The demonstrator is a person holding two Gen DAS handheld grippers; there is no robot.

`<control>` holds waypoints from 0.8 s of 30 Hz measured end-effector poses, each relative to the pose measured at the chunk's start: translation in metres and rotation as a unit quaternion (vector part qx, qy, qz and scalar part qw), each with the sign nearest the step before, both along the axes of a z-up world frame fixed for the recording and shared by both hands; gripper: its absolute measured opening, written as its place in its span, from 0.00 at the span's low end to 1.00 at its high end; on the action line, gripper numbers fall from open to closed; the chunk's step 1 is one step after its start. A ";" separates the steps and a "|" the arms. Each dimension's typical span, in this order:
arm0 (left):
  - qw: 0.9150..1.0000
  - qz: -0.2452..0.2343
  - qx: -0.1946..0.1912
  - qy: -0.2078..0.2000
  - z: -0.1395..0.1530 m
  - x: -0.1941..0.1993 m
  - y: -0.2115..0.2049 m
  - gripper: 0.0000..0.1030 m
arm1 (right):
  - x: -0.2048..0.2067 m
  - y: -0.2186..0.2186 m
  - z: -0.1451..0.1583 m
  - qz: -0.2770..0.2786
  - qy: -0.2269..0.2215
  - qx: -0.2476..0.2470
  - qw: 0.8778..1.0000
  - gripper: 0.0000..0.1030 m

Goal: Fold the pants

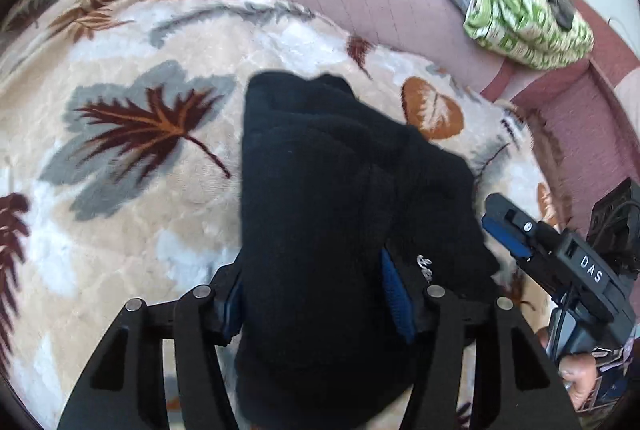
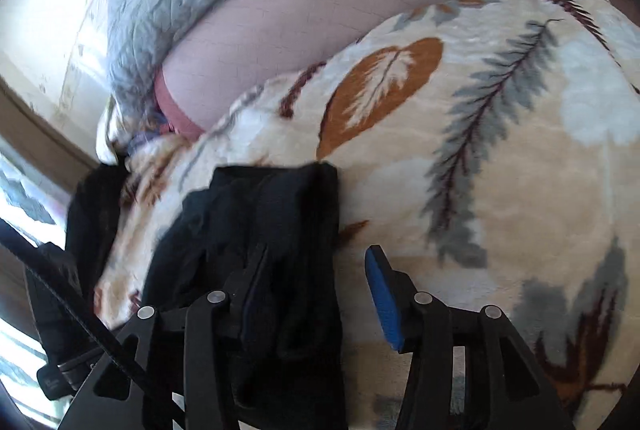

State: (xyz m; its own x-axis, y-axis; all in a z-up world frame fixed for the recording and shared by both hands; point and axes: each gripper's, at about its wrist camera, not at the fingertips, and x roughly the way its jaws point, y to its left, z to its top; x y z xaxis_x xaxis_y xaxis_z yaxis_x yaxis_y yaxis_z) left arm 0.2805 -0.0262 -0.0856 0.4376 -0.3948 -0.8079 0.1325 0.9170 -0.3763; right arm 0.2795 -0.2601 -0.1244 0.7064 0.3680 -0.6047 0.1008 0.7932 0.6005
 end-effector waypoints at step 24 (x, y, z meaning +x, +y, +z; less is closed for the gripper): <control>0.998 -0.019 0.037 -0.045 0.033 -0.078 0.000 0.69 | -0.036 -0.010 -0.007 -0.014 -0.012 0.084 0.996 0.70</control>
